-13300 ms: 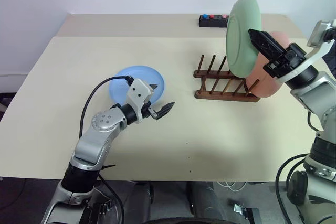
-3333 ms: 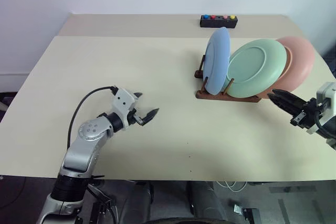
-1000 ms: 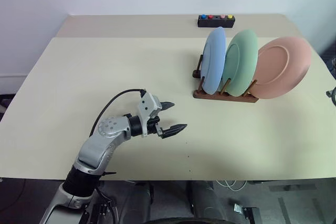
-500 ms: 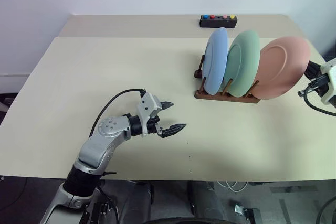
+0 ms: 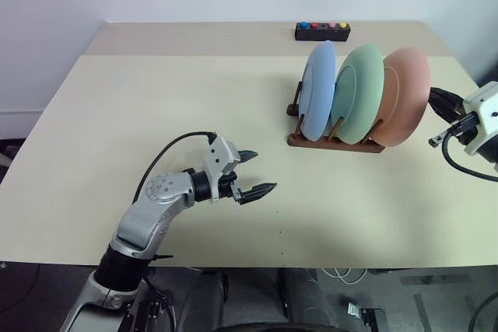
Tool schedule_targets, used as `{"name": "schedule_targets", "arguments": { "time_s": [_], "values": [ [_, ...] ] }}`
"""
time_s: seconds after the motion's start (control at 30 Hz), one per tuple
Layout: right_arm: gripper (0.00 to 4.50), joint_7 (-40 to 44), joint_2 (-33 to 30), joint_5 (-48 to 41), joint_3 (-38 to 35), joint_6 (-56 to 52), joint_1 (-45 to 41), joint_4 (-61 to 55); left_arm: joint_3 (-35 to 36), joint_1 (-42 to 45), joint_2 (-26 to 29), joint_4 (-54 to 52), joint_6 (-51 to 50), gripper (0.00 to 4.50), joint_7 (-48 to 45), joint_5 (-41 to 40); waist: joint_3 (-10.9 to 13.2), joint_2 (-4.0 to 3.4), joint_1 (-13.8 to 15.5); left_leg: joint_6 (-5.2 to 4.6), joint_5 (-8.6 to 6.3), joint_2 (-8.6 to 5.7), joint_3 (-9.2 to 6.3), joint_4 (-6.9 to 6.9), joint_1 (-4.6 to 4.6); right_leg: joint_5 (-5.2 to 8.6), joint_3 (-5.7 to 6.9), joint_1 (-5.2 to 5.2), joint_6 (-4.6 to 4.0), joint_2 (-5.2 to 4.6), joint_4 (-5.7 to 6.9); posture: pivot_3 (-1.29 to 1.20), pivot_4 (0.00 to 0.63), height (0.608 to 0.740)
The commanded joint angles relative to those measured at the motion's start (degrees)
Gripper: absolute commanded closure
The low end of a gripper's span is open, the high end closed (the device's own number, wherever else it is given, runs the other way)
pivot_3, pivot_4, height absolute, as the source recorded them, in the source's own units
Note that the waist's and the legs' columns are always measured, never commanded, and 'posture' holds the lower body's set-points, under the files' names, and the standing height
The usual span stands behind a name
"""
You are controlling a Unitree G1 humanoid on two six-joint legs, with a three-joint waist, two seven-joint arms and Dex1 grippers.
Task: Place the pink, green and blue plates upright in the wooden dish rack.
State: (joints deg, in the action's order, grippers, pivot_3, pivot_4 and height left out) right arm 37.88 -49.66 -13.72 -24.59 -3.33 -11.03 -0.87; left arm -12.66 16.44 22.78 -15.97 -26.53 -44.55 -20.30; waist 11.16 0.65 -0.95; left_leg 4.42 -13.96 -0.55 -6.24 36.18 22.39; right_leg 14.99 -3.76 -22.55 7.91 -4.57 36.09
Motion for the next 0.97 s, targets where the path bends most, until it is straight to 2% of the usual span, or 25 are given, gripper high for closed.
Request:
{"name": "schedule_targets", "arguments": {
  "time_s": [0.03, 0.13, 0.27, 0.5, 0.8, 0.97],
  "values": [
    [4.45, -3.4, -0.6, 2.0, -3.0, 1.0, -0.2, 5.1, 0.6, 0.3, -0.4, -0.6, 2.1, 0.00, 1.4, 1.4, 0.0, 0.00, 0.1, 0.00, 0.00, 0.00, 0.01, 0.01, 0.00, 0.00, 0.00, 0.00, 0.00, 0.00, 0.00, 0.00, 0.150, 0.734],
    [4.45, -3.7, -0.7, 1.9, -3.8, 1.8, 0.0, 8.1, 0.6, 0.5, -0.7, 0.1, 2.6, 0.00, 2.6, 2.7, 0.0, 0.00, 0.1, 0.00, 0.00, 0.00, 0.01, 0.01, 0.00, 0.00, 0.00, 0.00, -0.01, 0.00, 0.00, 0.00, 0.150, 0.734],
    [4.45, -2.5, 2.1, -0.5, -6.9, 4.2, 6.6, 11.4, 5.7, -0.5, 1.5, 7.0, 8.0, 0.00, 7.7, 7.5, 0.0, 0.01, 0.2, 0.00, 0.00, 0.00, -0.04, -0.04, -0.01, 0.00, 0.02, 0.01, 0.00, 0.02, 0.00, 0.00, 0.150, 0.734],
    [4.45, 3.5, 3.9, -4.8, -7.6, 5.1, 11.0, 14.1, 11.0, -3.3, 4.3, 10.8, 11.1, 0.00, 8.1, 7.4, 0.0, -0.08, -0.3, -0.01, 0.00, 0.00, 0.10, -0.01, -0.04, 0.01, -0.10, 0.00, -0.01, -0.01, 0.00, 0.00, 0.150, 0.734],
    [4.45, 10.1, 7.3, -12.6, -6.6, 0.9, 14.5, 9.7, 14.6, -6.2, 3.7, 8.0, 9.7, 0.00, 7.4, 3.4, 0.0, -0.08, -0.1, -0.01, 0.00, -0.01, 0.07, 0.04, -0.04, 0.01, -0.09, 0.04, -0.01, -0.01, 0.01, 0.00, 0.150, 0.734],
    [4.45, 11.2, 7.6, -13.3, -6.4, -0.3, 15.7, 9.8, 14.7, -9.2, 4.4, 5.2, 8.0, 0.00, 7.6, 3.2, 0.0, -0.09, -0.1, -0.01, -0.01, 0.00, 0.07, 0.00, -0.06, 0.01, -0.09, 0.03, 0.00, 0.00, 0.01, 0.00, 0.150, 0.734]
  ]
}}
